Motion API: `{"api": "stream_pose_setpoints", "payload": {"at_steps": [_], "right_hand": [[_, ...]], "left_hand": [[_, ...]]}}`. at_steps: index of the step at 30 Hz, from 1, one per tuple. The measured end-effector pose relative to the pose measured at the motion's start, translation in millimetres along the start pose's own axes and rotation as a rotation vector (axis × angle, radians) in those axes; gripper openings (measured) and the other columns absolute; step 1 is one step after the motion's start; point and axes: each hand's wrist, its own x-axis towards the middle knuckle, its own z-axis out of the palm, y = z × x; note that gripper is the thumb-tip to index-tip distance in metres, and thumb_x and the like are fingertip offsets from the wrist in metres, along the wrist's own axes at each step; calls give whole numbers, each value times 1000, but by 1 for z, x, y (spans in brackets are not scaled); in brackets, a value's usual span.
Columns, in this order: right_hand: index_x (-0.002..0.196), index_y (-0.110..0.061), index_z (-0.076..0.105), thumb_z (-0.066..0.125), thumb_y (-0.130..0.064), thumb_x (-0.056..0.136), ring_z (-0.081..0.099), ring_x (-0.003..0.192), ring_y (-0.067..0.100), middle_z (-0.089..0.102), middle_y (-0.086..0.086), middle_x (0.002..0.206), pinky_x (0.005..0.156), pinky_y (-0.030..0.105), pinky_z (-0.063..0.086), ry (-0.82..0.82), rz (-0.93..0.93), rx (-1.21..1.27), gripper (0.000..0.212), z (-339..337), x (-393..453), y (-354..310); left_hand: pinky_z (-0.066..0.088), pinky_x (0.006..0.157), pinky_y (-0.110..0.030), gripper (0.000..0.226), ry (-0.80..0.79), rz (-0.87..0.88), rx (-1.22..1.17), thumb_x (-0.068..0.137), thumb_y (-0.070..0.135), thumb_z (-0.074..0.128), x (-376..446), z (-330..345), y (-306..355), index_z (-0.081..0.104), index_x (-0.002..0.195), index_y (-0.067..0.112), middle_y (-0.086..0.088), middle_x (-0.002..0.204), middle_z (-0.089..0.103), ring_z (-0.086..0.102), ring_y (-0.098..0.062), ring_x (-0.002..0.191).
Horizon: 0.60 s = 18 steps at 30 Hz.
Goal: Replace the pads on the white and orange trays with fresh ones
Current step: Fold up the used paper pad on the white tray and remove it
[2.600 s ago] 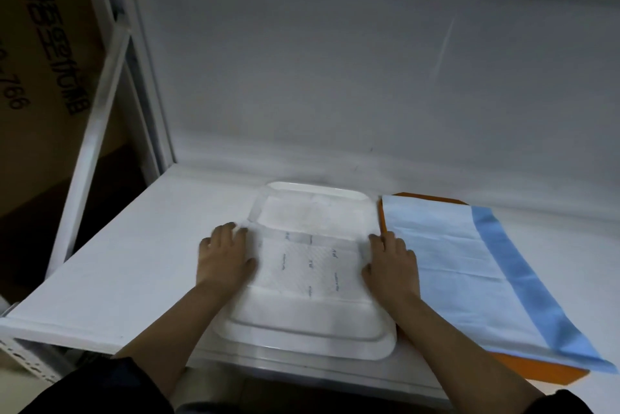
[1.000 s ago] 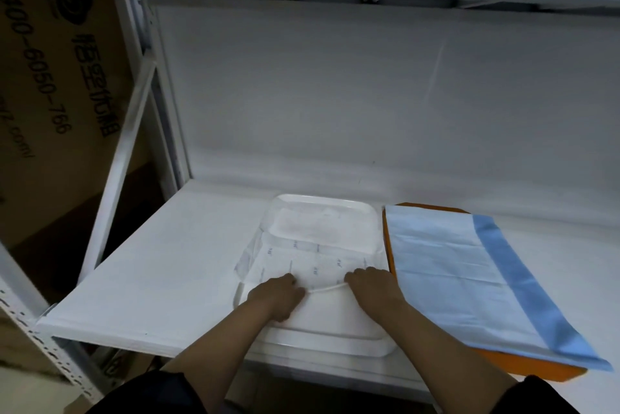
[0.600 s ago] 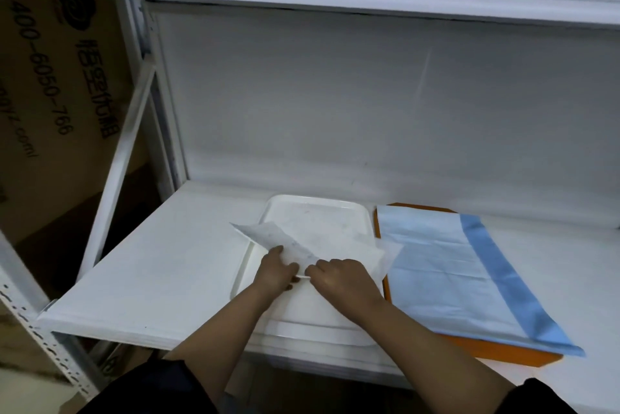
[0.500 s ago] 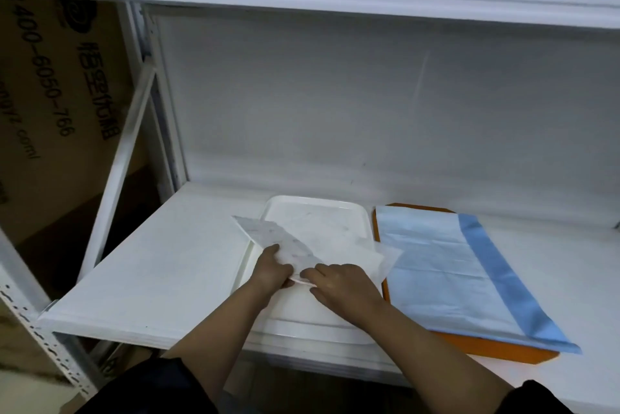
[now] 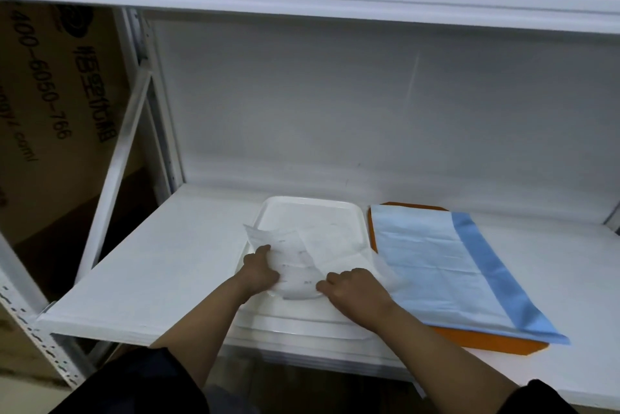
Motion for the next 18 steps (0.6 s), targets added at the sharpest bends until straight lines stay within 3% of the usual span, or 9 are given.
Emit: {"api": "stream_pose_setpoints", "payload": {"at_steps": [4, 8, 11, 14, 16, 18], "right_hand": [[54, -23, 60, 87, -14, 31, 42, 33, 11, 49, -5, 51, 44, 19, 13, 1, -56, -47, 37, -8, 6, -24], [43, -23, 55, 88, -18, 24, 41, 29, 10, 48, -7, 45, 43, 16, 11, -58, -6, 12, 39, -3, 15, -46], [39, -21, 52, 88, -17, 18, 38, 26, 11, 46, -6, 44, 45, 16, -4, -85, 35, 73, 42, -2, 19, -61], [40, -22, 51, 86, -16, 15, 38, 27, 11, 47, -6, 48, 50, 19, -10, -125, 30, 95, 43, -1, 23, -76], [44, -23, 54, 88, -21, 20, 42, 33, 10, 49, -6, 53, 44, 18, -4, -135, 13, 124, 41, 5, 27, -82], [58, -24, 65, 89, -39, 43, 53, 48, 12, 57, -4, 64, 39, 18, 19, -86, -20, 154, 32, 5, 27, -82]], "left_hand": [[39, 107, -39, 79, -67, -33, 40, 82, 12, 63, 2, -5, -4, 21, 149, 17, -14, 151, 23, 36, -29, 134], [34, 103, -26, 63, -69, -23, 259, 87, 12, 56, -3, -5, -9, 31, 144, 21, -11, 154, 2, 32, -24, 137], [33, 103, -23, 59, -83, 19, 394, 92, 7, 46, -9, -5, -13, 27, 147, 19, -9, 156, -16, 31, -21, 139], [27, 113, -29, 60, -63, 60, 562, 96, 7, 38, -13, -7, -22, 18, 151, 18, -8, 157, -18, 18, -21, 145], [20, 117, -34, 57, -57, 67, 649, 98, 10, 34, -16, -7, -29, 16, 151, 18, -5, 159, -13, 5, -21, 147], [15, 118, -37, 56, -66, 75, 723, 99, 13, 32, -19, -6, -33, 13, 152, 20, -3, 159, -11, -4, -21, 147]]}}
